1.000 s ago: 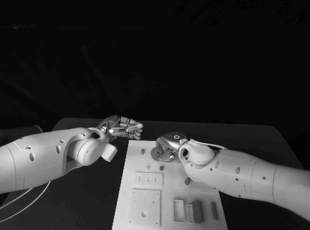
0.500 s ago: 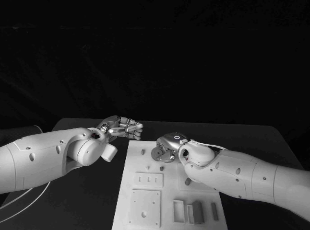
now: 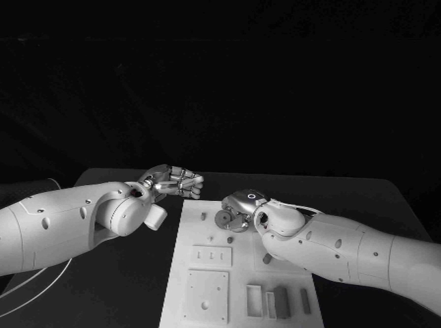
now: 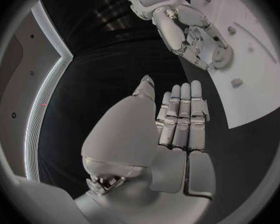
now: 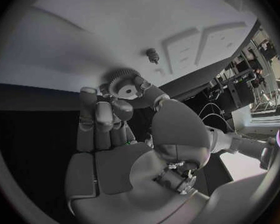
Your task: Assemble the parts on the task board
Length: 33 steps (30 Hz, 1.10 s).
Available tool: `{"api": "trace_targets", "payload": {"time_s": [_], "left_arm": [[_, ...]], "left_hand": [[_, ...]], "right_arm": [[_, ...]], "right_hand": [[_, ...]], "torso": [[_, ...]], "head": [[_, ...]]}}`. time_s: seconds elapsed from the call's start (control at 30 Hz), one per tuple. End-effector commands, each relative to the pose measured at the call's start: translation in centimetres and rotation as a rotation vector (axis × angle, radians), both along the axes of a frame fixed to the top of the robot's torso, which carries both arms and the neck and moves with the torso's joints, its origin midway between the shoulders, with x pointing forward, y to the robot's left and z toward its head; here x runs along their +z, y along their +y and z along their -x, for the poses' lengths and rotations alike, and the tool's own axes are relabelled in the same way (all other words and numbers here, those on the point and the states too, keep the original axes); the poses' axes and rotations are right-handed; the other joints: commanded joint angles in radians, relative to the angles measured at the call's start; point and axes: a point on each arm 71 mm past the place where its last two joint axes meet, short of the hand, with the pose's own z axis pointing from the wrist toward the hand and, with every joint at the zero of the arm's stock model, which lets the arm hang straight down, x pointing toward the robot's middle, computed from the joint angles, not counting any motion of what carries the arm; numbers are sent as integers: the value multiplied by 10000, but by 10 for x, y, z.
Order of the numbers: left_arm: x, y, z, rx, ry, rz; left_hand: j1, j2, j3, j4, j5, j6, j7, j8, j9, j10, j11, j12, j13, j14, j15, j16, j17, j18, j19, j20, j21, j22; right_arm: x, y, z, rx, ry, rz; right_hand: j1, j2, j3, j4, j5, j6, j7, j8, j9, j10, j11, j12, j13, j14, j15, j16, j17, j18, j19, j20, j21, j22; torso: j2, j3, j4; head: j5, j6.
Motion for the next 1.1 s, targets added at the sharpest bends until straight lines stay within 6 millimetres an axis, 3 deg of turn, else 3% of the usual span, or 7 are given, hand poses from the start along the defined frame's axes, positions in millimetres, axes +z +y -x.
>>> {"api": "trace_targets", "payload": {"time_s": [0.03,1.1], "left_arm": [[2,-2,0,-51,-85,71],[1,0,0,-57,-40,56]], "left_hand": [[1,-5,-72,-4,10,-63,112,-54,-3,49,-9,-38,13,-18,44,-43,16,123,-23,38,-64,11],[4,-8,-75,-5,10,-74,117,-61,-5,49,-9,-41,13,-19,44,-60,27,122,-25,38,-73,13]], "right_arm": [[-2,-1,1,37,139,103],[2,-7,1,-106,-156,-555]], "right_hand": [[3,-130,-27,47,-43,-83,12,-40,-7,23,75,-63,-9,-33,73,-33,-24,444,-12,-14,-37,159],[0,-43,-15,200,102,120,4,183,92,78,68,-35,-15,130,67,39,153,444,54,-26,-6,177]], "torso": [[-1,0,3],[-1,0,-2]], "head": [[6,0],[8,-22]]}}
